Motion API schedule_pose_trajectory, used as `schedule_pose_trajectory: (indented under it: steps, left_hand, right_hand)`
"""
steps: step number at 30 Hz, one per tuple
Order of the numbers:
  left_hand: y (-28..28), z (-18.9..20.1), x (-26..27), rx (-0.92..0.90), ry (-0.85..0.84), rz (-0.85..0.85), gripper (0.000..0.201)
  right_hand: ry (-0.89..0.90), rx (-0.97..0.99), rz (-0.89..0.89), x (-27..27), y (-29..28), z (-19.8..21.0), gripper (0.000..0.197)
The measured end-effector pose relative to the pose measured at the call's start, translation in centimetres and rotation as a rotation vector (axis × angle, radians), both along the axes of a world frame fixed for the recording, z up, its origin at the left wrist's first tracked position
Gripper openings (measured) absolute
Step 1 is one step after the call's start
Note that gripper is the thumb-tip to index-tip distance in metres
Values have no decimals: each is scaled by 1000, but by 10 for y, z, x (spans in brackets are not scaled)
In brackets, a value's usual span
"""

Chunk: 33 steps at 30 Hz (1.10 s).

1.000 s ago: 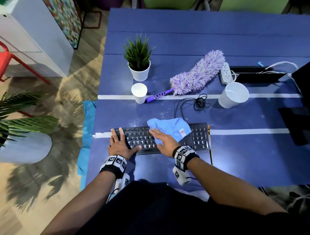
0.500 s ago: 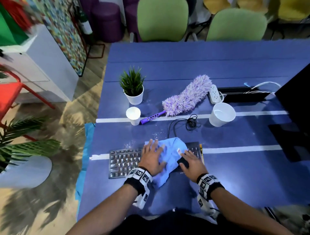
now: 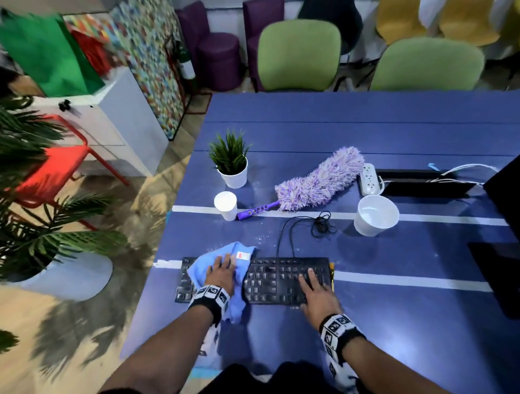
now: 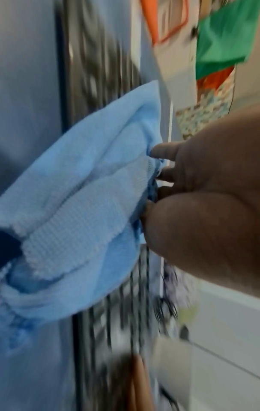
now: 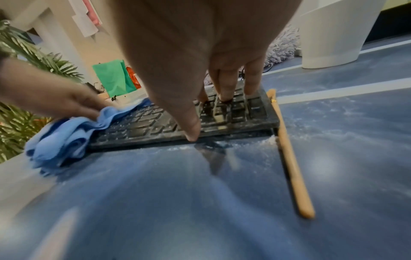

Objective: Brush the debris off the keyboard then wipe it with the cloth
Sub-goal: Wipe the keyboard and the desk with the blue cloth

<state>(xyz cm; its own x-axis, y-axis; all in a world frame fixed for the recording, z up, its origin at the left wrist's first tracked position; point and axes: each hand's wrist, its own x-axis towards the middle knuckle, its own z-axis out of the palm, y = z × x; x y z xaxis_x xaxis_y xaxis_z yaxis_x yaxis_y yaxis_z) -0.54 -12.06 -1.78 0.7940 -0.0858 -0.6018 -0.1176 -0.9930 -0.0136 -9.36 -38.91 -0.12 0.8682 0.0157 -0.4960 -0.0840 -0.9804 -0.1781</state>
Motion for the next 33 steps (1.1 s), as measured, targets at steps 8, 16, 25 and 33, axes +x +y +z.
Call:
schedule_pose_trajectory:
  steps: [8,16,25,33]
  left_hand:
    - [75,-16,-1,-43,-133,101,57]
    - [10,-19,-19,-292,-151,-224,63]
    - [114,-20,8,-172,-116,175,73]
    - [76,-42,-49,-274,-93,-206,54]
  right_hand:
    - [1,-26,61,1,3,18,65]
    - [-5,-90,86,3,12,23,63]
    - [34,-76,21,5,9,10,64]
    - [11,-103,95,8,5,-4,63]
